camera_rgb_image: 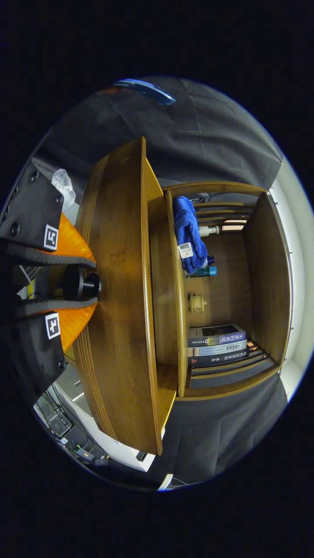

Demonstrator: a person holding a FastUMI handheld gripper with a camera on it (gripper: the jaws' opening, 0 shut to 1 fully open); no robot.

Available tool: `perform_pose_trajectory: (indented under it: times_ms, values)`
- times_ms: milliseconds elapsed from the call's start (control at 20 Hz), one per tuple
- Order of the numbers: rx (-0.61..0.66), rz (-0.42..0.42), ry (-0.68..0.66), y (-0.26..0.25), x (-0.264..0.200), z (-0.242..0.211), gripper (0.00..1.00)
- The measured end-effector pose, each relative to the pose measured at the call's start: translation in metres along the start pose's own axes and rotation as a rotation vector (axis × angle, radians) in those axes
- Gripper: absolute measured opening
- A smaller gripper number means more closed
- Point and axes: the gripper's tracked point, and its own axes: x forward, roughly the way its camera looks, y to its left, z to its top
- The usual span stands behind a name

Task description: Pull open the drawer, take out the items inside it, and place them on the countertop above the cabinet.

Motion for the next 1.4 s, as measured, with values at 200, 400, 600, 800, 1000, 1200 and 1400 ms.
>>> perform_pose_trajectory:
  times_ms: [200,400,600,800,1000,1200,1400]
  values:
    - [0.005,-0.005,-0.008,-0.001,0.001,0.0,0.39]
    - [-0.008,-0.005,-0.017,0.0,0.001,0.0,0.44]
    - [-0.001,-0.011,-0.011,0.0,0.0,-0.002,0.48]
    - [-0.003,0.003,0.047,0.008,0.004,-0.018,0.78]
    - [-0.017,-0.007,0.039,0.007,0.002,-0.012,0.95]
    - [0.021,-0.005,-0.083,-0.007,-0.028,0.058,0.97]
    - [0.02,-0.05,-0.169,-0.032,-0.028,0.17,0.96]
